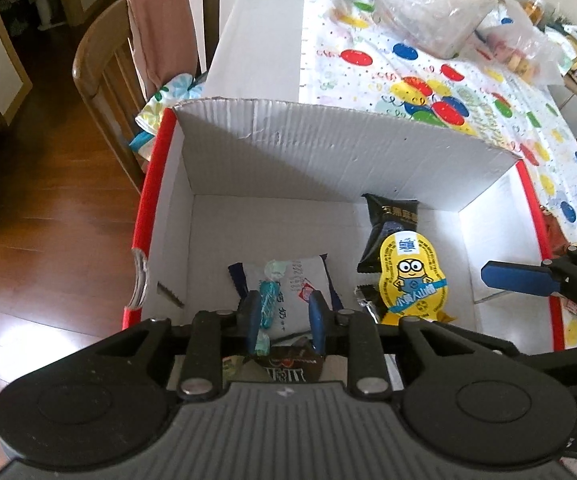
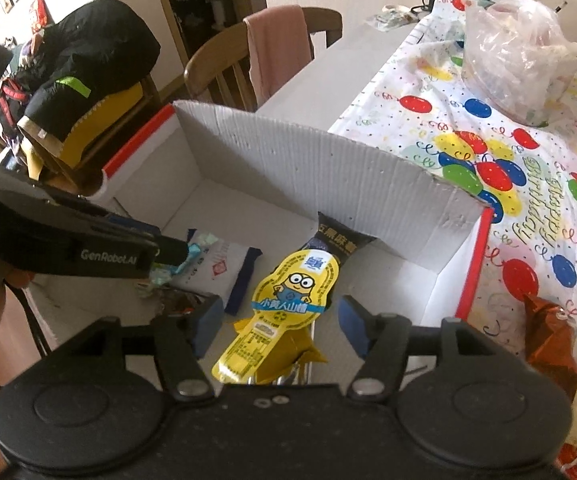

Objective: Organize snacks
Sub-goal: 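Open both tools to drop the yogurt tube and teal candy into the box, then move both open tools back over the remaining snacks on the table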

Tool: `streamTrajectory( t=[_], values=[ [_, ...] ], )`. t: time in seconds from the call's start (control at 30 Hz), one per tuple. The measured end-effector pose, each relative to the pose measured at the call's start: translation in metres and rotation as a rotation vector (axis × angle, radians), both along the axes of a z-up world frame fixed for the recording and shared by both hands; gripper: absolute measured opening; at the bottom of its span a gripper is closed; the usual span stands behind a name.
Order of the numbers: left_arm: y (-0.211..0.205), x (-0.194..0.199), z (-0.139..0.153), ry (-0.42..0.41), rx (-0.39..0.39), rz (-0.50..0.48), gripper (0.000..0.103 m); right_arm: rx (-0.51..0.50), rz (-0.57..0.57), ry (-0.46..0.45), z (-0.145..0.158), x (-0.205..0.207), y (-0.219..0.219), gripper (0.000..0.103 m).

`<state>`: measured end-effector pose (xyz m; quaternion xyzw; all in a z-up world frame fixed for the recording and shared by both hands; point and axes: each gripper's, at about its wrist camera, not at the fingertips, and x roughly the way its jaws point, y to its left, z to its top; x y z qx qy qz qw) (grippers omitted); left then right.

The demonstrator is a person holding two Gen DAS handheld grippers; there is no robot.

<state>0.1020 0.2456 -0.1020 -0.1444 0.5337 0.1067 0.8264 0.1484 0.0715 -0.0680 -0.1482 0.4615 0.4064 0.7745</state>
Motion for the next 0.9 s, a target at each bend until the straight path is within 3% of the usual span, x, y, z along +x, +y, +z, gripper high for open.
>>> streamTrajectory(
  t=[0.2,0.3,0.33,0.43,0.47,0.9],
  values=[
    [-0.006,-0.018,0.014,-0.071,-0.008,0.01,0.025,0.057,-0.011,0.009,0.015,-0.009,-0.014,0.07],
    [-0.01,-0.027,0.024,-0.117,-0.021,0.015,0.03,0.082,-0.014,0.002,0.023,-0.014,-0.022,0.074],
    [-0.012,-0.029,0.027,-0.131,-0.021,0.014,0.034,0.09,-0.017,-0.004,0.026,-0.016,-0.026,0.074],
    [-0.019,-0.037,0.036,-0.177,-0.017,0.014,0.061,0.112,-0.029,-0.018,0.033,-0.02,-0.036,0.077],
    [-0.023,-0.04,0.04,-0.197,-0.011,0.015,0.065,0.12,-0.034,-0.021,0.036,-0.021,-0.04,0.079],
    [-0.081,-0.06,0.067,-0.341,0.034,-0.042,0.072,0.235,-0.096,-0.067,0.062,-0.034,-0.103,0.096]
  ],
)
